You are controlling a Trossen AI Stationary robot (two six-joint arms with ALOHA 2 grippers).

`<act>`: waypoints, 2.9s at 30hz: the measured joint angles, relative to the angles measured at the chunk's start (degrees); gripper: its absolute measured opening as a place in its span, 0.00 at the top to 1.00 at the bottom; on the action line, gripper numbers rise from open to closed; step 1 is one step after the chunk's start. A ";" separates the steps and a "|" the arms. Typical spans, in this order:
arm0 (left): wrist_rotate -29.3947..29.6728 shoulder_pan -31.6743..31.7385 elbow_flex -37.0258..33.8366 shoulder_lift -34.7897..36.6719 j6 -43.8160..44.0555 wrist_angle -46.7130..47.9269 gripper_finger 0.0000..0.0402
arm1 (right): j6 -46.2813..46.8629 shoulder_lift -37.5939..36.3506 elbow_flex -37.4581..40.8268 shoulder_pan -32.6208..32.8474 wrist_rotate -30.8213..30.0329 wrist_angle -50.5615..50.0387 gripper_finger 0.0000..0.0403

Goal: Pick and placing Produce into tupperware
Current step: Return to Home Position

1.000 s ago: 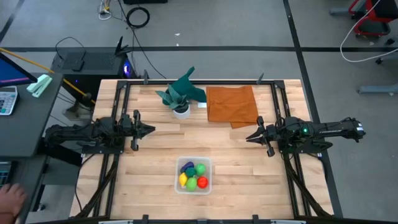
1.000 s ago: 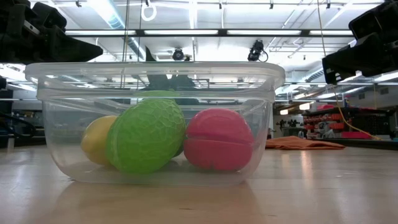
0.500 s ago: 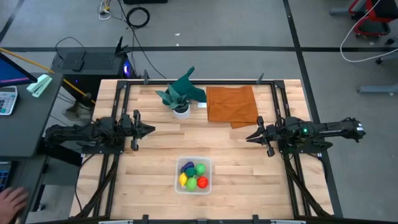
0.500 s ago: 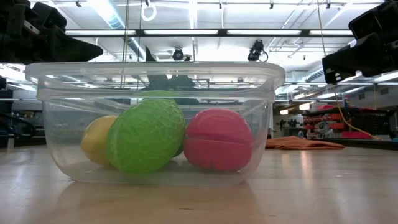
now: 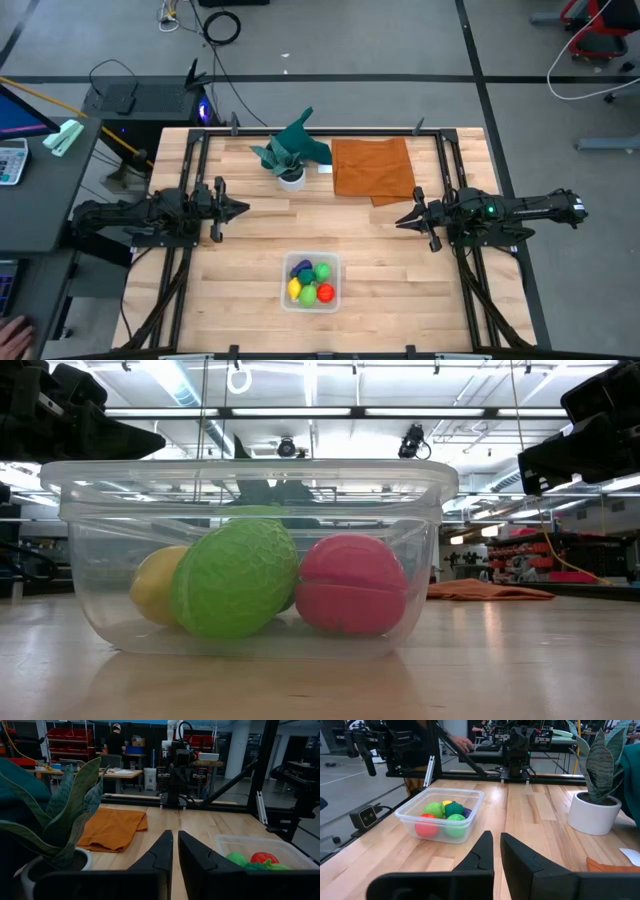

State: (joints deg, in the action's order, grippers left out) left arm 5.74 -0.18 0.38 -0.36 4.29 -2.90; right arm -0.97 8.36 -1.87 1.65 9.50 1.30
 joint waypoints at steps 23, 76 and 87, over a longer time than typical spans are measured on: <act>0.00 0.02 -0.01 0.00 0.00 0.00 0.90 | -0.02 0.00 0.00 0.00 0.00 0.00 1.00; 0.00 0.00 -0.02 0.00 0.00 0.00 0.91 | -0.01 0.02 0.00 0.01 -0.01 0.00 1.00; 0.00 0.00 -0.01 0.00 0.01 0.00 0.92 | -0.02 0.02 0.00 0.01 -0.01 0.00 1.00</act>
State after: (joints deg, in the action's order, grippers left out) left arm 5.74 -0.18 0.37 -0.36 4.30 -2.90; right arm -0.99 8.38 -1.87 1.66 9.49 1.30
